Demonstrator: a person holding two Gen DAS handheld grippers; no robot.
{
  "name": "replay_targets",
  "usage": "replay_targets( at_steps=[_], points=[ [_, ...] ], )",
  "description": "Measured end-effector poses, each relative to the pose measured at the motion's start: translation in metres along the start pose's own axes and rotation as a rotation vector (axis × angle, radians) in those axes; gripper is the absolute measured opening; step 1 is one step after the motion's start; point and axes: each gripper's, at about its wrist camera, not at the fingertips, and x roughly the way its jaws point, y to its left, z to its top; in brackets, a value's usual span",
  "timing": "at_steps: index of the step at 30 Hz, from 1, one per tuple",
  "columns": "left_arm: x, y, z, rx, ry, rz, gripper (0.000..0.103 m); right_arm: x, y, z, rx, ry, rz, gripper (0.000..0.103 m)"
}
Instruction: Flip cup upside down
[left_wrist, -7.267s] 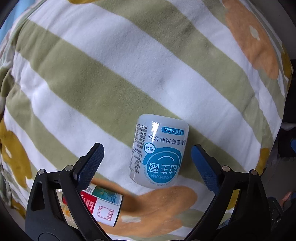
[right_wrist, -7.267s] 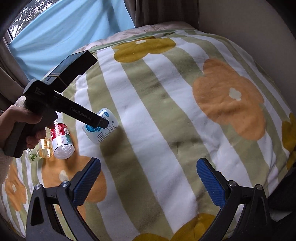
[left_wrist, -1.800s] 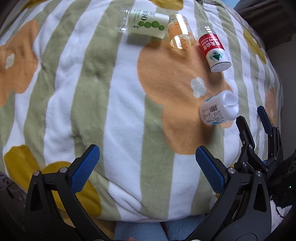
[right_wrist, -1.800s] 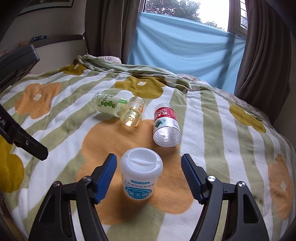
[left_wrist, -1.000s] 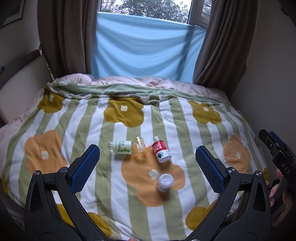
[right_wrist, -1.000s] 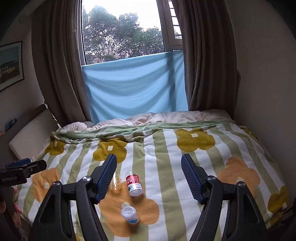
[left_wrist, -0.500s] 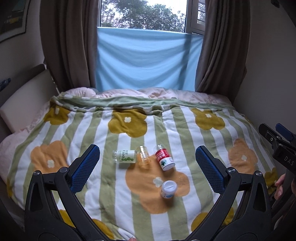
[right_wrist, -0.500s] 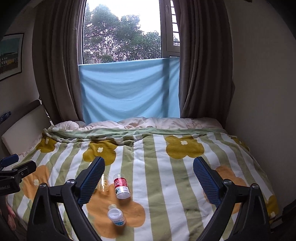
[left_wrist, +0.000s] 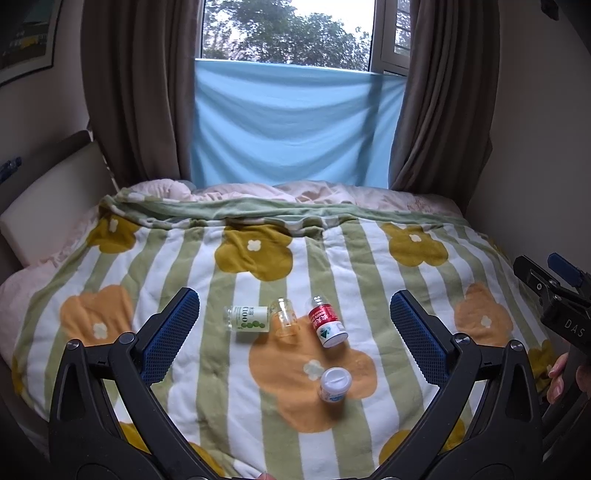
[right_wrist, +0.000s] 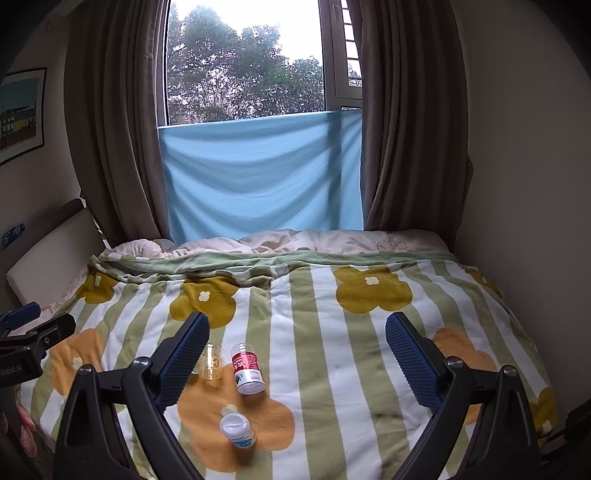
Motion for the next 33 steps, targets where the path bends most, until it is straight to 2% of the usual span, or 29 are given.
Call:
replay_targets(
  at_steps=[28,33],
  points=[
    [0.002,0.002,0.002,0.010,-0.010,0.009,0.103,0.004,0.010,0.003,-0.016,-0.003,-0.008,0.095],
    [0.001,0.012,0.005,0.017,-0.013,0.018,0.103,0.004,0.010,0.003,-0.017,-0.003,-0.008,0.095]
  ],
)
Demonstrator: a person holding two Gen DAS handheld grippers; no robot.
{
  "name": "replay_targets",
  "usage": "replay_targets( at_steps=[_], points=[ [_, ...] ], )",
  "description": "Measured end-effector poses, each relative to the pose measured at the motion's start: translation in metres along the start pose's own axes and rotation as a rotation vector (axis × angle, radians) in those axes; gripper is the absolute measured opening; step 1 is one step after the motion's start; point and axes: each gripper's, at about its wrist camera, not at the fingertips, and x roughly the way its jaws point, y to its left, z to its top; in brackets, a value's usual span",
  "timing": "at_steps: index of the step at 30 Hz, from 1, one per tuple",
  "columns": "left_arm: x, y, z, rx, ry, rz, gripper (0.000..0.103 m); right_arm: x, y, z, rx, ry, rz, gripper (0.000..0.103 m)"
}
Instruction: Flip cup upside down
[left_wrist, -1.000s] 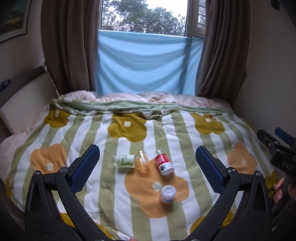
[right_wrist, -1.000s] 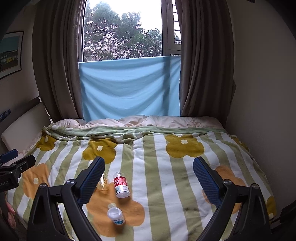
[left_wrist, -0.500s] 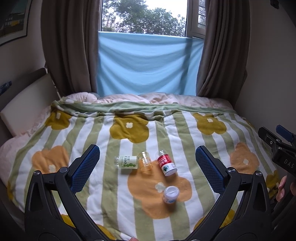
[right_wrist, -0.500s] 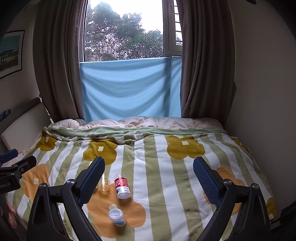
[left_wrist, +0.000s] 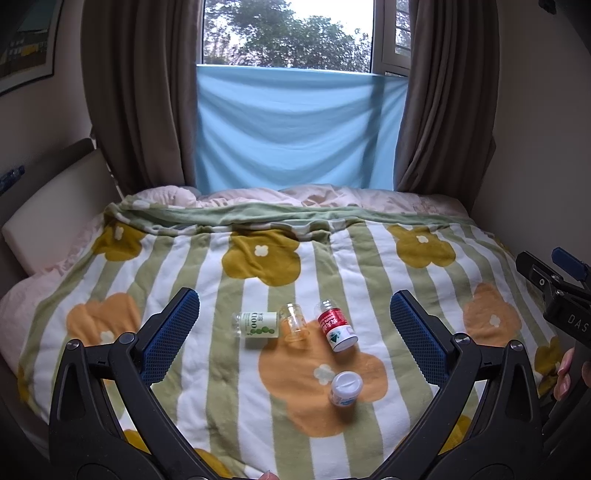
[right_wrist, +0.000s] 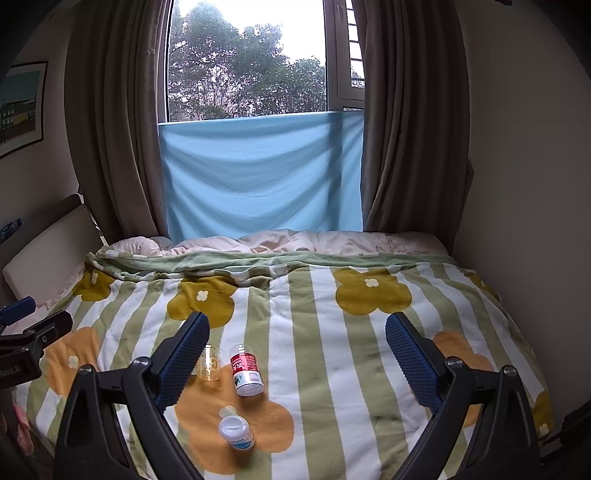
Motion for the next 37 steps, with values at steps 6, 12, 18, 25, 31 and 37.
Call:
replay_targets(
  at_steps=[6,12,18,25,31,37],
  points=[
    [0.002,0.002,0.003,0.020,-0.006,0.005,0.103,0.000,0.000,0.000,0.000,0.001,0.000,0.095],
    [0.003,-0.004,0.004,0.022,-0.012,0.003,0.103,0.000,-0.001,0.001,0.000,0.000,0.001,0.095],
    [0.001,-0.009,0.003,0.029,-0.028,0.014,0.103,0.000,-0.001,0.001,0.001,0.001,0.001,0.095],
    [-0.007,-0.010,-0.001,0.029,-0.067,0.039,0.103,0.001,0.003,-0.001,0.000,-0.005,0.003,0.095],
    [-0.022,-0.018,-0.003,0.054,-0.134,0.033,0.103,0.001,0.005,-0.001,0.001,-0.004,0.005,0.095],
    [-0.025,-0.023,-0.005,0.052,-0.141,0.007,0.103,0.001,0.007,-0.001,0.001,-0.003,0.006,0.095]
  ],
)
